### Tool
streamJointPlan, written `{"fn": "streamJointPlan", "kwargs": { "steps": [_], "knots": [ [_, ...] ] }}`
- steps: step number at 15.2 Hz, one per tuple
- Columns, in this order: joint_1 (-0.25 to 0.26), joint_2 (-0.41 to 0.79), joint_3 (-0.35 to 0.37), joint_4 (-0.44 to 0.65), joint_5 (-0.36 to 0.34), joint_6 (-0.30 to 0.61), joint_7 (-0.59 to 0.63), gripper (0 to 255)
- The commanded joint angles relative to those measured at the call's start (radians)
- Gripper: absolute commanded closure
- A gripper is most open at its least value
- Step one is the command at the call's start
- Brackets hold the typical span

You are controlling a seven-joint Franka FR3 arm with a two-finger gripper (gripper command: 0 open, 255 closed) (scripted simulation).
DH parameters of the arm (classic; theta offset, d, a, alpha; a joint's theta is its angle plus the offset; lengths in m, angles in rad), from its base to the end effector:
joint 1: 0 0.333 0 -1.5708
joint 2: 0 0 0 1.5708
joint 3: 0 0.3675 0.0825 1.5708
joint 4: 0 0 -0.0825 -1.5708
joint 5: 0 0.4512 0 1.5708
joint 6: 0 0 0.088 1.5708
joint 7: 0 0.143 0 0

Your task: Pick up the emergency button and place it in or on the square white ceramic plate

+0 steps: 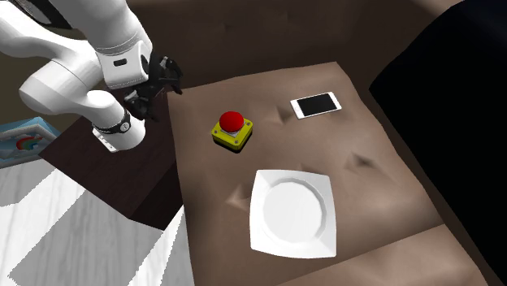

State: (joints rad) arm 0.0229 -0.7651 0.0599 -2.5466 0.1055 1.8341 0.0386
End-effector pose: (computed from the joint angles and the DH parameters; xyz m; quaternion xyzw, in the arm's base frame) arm 0.3571 0.0429 0.5030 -0.9992 -0.0019 -0.0244 0.0319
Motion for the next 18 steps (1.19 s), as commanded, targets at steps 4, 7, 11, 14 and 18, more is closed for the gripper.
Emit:
{"fn": "streamJointPlan", "kwargs": {
  "steps": [4, 7, 11, 14, 18],
  "knots": [
    [0.033, 0.094, 0.096, -0.047, 0.029, 0.202, 0.069, 0],
    [0.045, 0.174, 0.156, -0.056, 0.034, 0.323, 0.115, 0],
    [0.045, 0.297, 0.238, -0.045, 0.015, 0.476, 0.186, 0],
    [0.041, 0.328, 0.245, -0.063, 0.012, 0.524, 0.19, 0],
    [0.034, 0.374, 0.255, -0.083, 0.005, 0.59, 0.197, 0]
  ]
}}
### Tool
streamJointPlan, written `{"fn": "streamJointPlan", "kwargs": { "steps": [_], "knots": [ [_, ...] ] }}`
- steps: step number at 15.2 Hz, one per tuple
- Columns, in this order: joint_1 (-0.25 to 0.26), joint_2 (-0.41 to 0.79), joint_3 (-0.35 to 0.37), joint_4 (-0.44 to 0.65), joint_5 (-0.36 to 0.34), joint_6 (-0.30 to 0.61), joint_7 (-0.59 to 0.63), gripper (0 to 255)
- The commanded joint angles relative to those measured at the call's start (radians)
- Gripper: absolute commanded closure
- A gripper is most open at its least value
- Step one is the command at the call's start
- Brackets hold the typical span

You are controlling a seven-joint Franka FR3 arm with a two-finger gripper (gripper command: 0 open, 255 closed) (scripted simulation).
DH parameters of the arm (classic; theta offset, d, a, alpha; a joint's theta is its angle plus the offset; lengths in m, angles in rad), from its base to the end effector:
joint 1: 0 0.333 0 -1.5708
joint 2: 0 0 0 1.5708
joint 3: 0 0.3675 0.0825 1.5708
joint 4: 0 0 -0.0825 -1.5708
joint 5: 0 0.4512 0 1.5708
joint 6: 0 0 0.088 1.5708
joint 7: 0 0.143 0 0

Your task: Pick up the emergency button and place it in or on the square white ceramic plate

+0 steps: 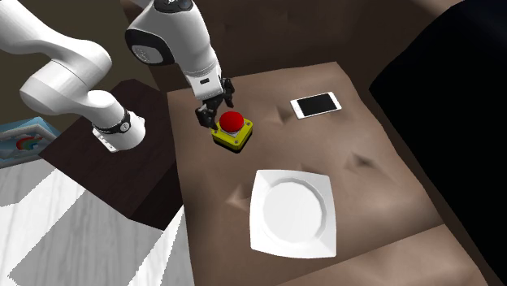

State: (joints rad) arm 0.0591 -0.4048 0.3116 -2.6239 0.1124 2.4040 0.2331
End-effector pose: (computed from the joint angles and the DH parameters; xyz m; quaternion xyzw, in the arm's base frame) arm 0.4246 0.1612 0.3638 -0.9959 -0.0235 -0.0875 0.0061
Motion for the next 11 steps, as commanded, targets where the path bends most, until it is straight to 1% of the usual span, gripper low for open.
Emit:
{"fn": "streamJointPlan", "kwargs": {
  "steps": [1, 9, 10, 11],
  "knots": [
    [-0.003, 0.021, 0.005, -0.008, -0.004, 0.029, 0.003, 0],
    [-0.003, 0.021, 0.004, -0.008, -0.004, 0.029, 0.003, 0],
    [-0.003, 0.021, 0.004, -0.008, -0.004, 0.029, 0.003, 255],
    [-0.003, 0.021, 0.004, -0.008, -0.004, 0.029, 0.003, 255]
  ]
}}
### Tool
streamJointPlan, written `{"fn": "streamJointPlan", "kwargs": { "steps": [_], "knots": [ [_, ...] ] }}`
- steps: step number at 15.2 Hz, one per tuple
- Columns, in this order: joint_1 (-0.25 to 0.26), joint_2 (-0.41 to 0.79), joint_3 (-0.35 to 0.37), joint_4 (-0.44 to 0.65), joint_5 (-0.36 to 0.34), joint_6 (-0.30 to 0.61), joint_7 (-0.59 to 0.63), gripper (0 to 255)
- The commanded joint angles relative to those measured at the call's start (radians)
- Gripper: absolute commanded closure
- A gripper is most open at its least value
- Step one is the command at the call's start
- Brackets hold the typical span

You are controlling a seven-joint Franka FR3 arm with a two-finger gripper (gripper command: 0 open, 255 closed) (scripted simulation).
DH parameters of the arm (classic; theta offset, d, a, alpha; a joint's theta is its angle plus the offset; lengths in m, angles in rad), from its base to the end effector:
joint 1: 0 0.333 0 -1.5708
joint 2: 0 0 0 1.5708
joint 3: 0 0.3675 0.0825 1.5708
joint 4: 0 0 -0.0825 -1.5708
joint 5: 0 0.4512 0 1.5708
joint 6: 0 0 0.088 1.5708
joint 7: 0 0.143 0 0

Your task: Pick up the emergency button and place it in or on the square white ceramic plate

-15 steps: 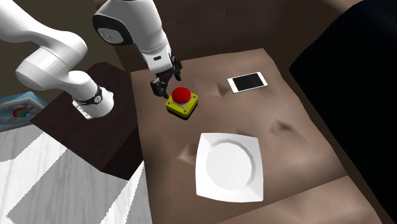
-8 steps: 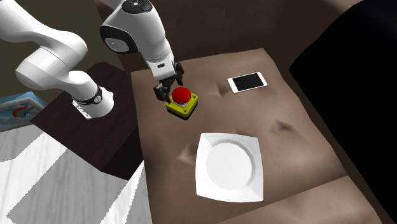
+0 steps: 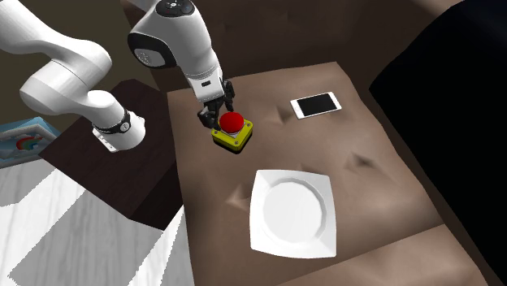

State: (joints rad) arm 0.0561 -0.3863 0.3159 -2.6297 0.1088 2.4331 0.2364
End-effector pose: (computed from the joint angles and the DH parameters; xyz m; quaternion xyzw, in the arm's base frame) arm 0.4267 0.1617 0.3558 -0.9956 -0.0236 -0.0899 0.0067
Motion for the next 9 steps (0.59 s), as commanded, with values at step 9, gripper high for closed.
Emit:
{"fn": "streamJointPlan", "kwargs": {
  "steps": [9],
  "knots": [
    [0.001, -0.007, -0.002, 0.005, 0.001, -0.016, -0.002, 255]
  ]
}}
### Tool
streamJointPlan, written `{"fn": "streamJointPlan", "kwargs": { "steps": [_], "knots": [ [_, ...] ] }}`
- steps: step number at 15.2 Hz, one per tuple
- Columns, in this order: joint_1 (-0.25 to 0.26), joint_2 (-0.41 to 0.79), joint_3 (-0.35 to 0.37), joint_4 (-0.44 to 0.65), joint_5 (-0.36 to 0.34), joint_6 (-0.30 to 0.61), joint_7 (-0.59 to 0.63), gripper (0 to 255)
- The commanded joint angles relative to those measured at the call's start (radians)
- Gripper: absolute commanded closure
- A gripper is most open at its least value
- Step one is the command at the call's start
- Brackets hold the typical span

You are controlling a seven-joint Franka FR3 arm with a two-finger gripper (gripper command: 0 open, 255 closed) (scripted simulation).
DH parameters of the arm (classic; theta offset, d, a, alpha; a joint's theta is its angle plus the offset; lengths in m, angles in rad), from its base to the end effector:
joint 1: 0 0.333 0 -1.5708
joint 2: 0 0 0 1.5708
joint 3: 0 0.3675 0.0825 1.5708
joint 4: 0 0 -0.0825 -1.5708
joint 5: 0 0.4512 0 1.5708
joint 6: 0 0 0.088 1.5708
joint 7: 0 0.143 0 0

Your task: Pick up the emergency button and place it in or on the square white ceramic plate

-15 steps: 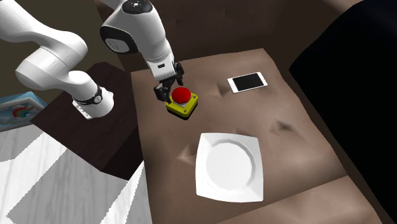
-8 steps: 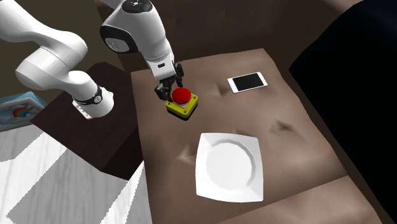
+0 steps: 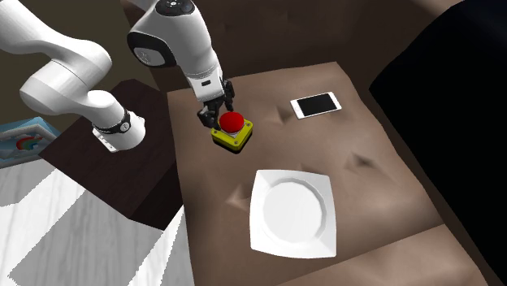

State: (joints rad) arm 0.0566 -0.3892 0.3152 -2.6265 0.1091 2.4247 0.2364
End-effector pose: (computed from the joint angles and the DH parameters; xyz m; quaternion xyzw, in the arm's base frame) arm 0.4266 0.1619 0.3578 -0.9958 -0.0235 -0.0888 0.0064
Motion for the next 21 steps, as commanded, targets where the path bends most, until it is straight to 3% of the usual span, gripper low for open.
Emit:
{"fn": "streamJointPlan", "kwargs": {
  "steps": [1, 17, 18, 21],
  "knots": [
    [0.001, -0.013, -0.004, 0.009, 0.002, -0.024, -0.003, 255],
    [0.005, -0.105, -0.034, 0.135, 0.004, -0.24, -0.019, 255],
    [0.005, -0.105, -0.034, 0.135, 0.004, -0.24, -0.019, 0],
    [0.015, -0.101, 0.001, 0.052, 0.001, -0.168, 0.013, 0]
  ]
}}
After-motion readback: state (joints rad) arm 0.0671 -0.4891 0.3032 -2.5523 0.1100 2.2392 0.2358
